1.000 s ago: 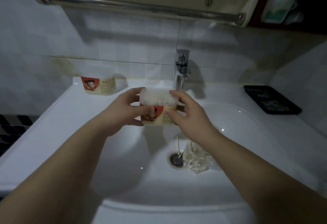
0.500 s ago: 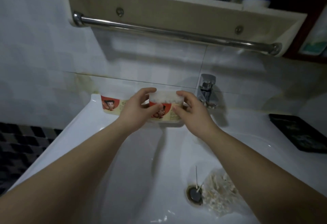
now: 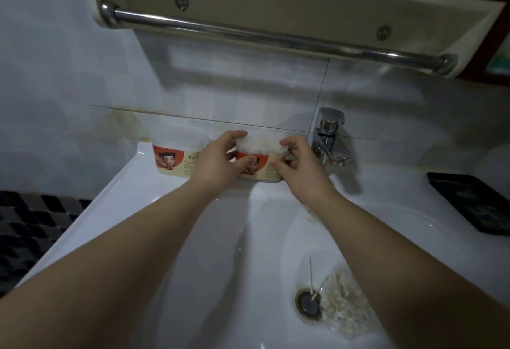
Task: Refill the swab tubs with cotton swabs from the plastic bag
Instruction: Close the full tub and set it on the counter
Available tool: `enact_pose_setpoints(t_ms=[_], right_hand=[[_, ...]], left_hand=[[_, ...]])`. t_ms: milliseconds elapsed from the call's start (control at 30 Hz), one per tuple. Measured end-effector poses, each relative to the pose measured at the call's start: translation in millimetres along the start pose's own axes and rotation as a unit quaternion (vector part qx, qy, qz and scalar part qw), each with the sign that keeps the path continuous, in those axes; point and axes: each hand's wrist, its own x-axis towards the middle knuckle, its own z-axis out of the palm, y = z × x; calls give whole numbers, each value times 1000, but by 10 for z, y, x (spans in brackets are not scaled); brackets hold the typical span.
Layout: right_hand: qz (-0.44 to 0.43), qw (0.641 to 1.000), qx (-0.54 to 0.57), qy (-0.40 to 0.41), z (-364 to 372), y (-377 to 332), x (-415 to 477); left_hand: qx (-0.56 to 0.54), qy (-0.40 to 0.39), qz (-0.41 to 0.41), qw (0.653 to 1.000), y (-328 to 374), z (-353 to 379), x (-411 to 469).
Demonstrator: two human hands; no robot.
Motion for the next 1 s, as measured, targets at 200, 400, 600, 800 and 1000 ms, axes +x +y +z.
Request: enact_pose_setpoints(t_ms=[200,400,600,800,1000], right_hand=[[-9,988,-151,11,-64,-192,-124],[-88,969,-229,35,15,-556,-214],[-152,933,-326,-29,433,-810,-199],[-132,873,-456,-116,897,-1032,-199],[-85,882,-443,-137,1049,-1120,-192]], left_hand=[[143,14,40,989,90,-70,-142],[160,44,104,981,312,-423,-270],[199,174,81,961,151,-892,-370],[171,136,-81,972,26,-1117,-309],[132,88,-115,981,-56,-1130,-269]])
